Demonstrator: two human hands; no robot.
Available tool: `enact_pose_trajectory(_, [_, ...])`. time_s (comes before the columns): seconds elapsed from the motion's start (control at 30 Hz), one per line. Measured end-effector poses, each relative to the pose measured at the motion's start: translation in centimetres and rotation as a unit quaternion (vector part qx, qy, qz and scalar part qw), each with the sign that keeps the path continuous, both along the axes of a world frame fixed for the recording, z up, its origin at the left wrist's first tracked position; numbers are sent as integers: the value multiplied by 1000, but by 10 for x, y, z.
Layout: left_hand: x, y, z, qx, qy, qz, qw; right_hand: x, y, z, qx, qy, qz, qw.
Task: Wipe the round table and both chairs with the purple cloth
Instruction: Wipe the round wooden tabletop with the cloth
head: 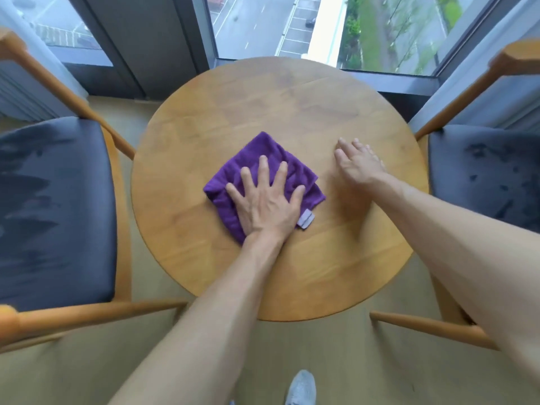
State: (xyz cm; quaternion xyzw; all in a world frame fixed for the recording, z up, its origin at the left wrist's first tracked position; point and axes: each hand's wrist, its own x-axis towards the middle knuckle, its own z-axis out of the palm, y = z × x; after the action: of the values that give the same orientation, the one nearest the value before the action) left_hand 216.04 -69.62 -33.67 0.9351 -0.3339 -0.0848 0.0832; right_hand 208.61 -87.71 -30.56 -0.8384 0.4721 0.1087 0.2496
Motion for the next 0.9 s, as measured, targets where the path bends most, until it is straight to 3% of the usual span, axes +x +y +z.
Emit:
enact_pose_trajectory(0.13, [-80,-3,-2,20,-38,-228,973,-14,21,-1,-42,-81,56,994])
enact_pose_trajectory(0.27, [-41,69,-5,10,-86,-328,941,-28,43,-7,-109,-147,124,975])
enact_pose_trajectory(0.37, [32,130,-3,51,-99,-271,956,-29,46,-2,-120,-159,127,972])
enact_pose_trajectory(0.53, [122,168,4,47,-20,-41,998,-21,58,12,-116,-155,173,966])
enact_pose_trajectory(0.73, [51,165,0,9,-17,63,998,-27,89,13,-80,-144,231,959])
enact_pose_trajectory(0.9, [-43,167,-2,11,-52,-9,999,-62,80,11,-67,-153,181,969])
